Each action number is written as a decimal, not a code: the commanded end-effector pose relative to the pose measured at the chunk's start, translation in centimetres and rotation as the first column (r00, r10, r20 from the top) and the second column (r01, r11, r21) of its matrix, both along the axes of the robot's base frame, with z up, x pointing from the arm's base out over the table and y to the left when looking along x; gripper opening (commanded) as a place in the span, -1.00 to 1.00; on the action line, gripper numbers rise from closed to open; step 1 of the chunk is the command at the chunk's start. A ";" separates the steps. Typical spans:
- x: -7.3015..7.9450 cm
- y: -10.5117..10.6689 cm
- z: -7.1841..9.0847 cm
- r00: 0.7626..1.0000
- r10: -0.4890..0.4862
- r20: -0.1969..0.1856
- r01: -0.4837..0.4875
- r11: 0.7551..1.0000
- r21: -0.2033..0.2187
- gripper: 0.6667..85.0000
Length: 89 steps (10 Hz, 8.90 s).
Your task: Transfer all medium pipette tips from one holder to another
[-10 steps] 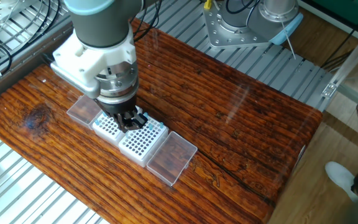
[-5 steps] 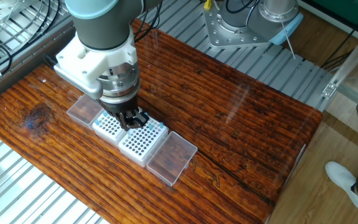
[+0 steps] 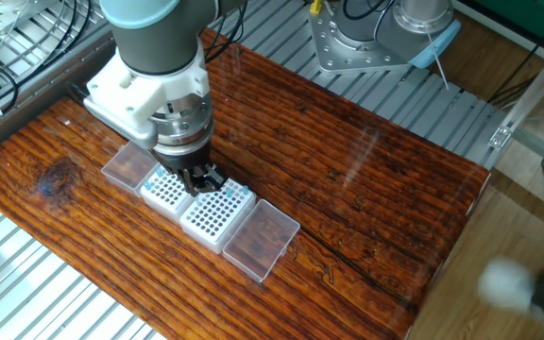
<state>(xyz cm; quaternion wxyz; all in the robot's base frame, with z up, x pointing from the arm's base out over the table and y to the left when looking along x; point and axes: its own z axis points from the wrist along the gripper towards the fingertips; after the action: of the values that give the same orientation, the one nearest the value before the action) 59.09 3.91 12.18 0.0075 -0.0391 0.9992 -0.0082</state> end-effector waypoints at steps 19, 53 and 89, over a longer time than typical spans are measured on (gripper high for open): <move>-0.2 -0.2 -1.2 0.998 0.055 0.007 -0.055 0.998 0.006 -0.59; -6.4 -7.0 -5.3 0.988 0.143 0.057 -0.143 0.990 -0.016 -0.40; -0.6 4.5 6.1 0.999 -0.003 0.051 -0.001 0.996 0.084 -0.74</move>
<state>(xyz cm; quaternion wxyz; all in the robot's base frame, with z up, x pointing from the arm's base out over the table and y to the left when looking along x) 57.92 5.10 17.96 0.0308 -0.0623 0.9976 0.0059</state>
